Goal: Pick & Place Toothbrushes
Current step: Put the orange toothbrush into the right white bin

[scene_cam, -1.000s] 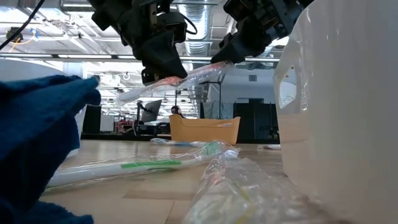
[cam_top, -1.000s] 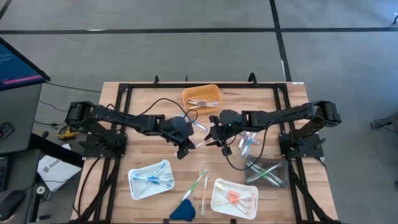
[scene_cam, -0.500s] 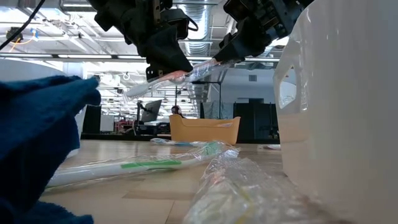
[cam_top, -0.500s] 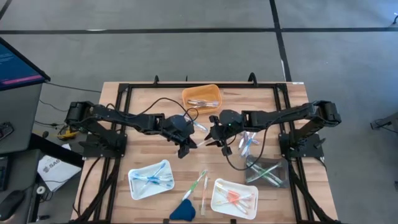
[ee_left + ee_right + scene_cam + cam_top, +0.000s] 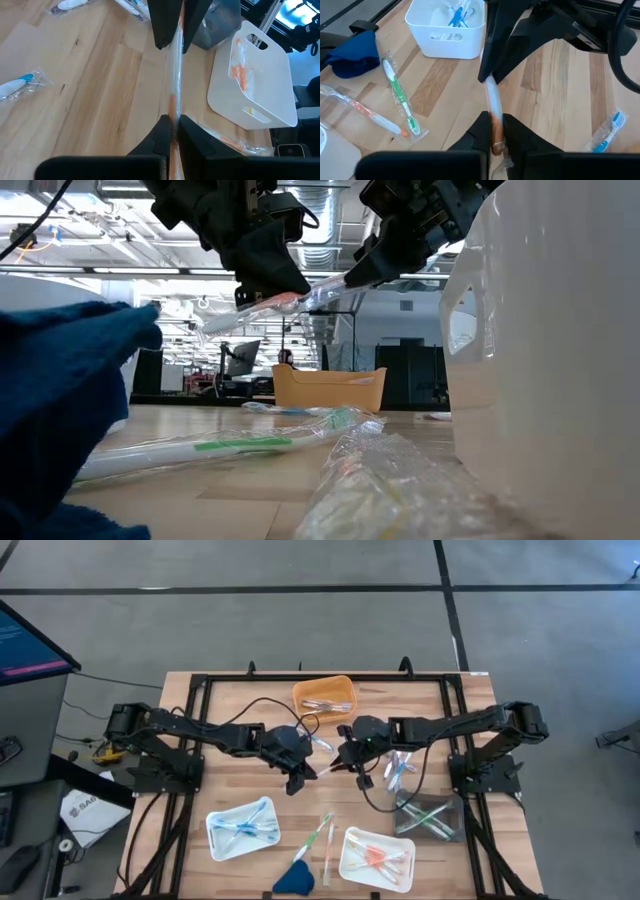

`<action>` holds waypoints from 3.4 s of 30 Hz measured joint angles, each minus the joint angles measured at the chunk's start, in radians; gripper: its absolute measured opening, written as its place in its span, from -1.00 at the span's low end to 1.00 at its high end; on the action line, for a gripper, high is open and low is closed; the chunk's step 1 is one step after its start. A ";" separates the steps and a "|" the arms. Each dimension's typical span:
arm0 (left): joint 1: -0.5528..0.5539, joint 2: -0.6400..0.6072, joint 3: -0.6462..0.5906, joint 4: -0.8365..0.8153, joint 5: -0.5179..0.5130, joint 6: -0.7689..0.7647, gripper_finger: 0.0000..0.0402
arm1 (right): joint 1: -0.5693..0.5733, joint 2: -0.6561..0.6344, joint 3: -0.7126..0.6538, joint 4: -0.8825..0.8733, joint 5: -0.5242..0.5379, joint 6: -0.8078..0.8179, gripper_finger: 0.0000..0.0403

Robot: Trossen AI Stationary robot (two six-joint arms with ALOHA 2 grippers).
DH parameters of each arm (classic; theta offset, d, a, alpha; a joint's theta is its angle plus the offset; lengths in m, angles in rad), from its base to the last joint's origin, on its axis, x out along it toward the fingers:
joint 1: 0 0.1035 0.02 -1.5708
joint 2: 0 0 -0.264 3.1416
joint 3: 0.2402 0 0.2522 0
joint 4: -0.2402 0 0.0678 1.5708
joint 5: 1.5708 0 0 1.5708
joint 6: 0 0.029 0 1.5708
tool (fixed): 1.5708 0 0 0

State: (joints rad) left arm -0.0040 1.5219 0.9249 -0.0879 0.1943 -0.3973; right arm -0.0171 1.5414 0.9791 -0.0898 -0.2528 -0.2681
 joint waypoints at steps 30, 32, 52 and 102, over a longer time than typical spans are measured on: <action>-0.128 -0.346 -0.153 0.230 -0.112 0.251 -0.62 | 0.370 -0.388 0.000 -0.375 0.238 0.141 -0.93; -0.131 -0.363 -0.201 0.267 -0.128 0.253 -0.62 | 0.451 -0.414 0.000 -0.391 0.302 0.212 -0.93; -0.172 -0.361 -0.261 0.393 -0.142 0.251 -0.62 | 0.806 -0.214 -0.001 -0.371 0.492 0.834 -0.93; -0.213 -0.360 -0.265 0.409 -0.142 0.241 -0.62 | 0.814 -0.026 0.000 -0.453 0.329 1.127 -0.71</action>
State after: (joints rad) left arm -0.2169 1.1618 0.6595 0.3206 0.0525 -0.1562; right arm 0.7967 1.5158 0.9794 -0.5427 0.0757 0.8593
